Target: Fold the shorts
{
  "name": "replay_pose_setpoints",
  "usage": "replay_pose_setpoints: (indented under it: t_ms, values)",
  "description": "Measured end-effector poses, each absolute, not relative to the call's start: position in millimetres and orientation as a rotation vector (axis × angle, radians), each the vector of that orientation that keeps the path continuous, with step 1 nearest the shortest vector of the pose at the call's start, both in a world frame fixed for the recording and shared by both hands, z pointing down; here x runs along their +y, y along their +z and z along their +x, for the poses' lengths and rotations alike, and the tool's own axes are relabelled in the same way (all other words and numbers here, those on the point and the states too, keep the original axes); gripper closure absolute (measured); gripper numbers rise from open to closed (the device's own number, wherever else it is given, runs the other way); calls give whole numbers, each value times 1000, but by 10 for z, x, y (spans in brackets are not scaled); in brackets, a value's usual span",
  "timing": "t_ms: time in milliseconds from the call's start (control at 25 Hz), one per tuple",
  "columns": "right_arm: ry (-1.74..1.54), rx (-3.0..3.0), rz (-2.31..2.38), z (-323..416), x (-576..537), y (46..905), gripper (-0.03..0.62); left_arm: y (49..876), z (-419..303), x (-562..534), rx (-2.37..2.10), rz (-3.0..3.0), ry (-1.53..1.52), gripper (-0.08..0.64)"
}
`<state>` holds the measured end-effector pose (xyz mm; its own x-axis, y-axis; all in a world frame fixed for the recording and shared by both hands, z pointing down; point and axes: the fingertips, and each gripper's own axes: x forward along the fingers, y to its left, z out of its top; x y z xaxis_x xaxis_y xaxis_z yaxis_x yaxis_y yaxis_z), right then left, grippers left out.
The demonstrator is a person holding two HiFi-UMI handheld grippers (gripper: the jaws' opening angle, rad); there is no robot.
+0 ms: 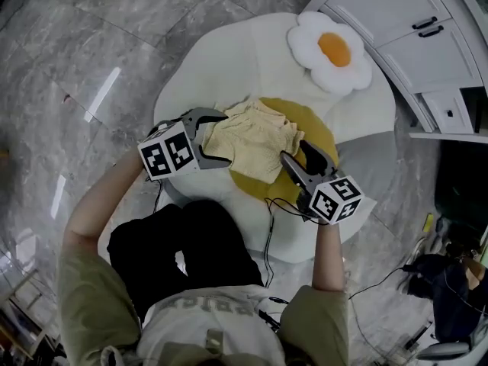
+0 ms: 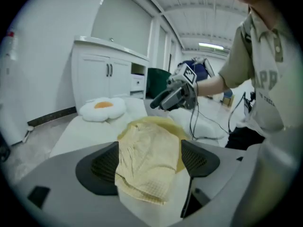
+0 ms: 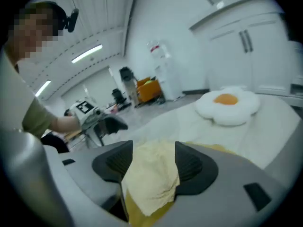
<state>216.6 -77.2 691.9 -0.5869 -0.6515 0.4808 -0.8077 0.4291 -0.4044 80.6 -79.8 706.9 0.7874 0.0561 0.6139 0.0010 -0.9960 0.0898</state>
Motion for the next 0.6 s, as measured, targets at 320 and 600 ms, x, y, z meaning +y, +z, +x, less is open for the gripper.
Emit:
replay_pose_setpoints:
  t_ms: [320,600]
  values:
    - [585,-2233,2111,2561,-717,5853,314,6163,745,-1111,-494,2921,693,163]
    - [189,-1960,2438,2821,-398,3773,446,4100,396,-1224,-1104,3078,424,192]
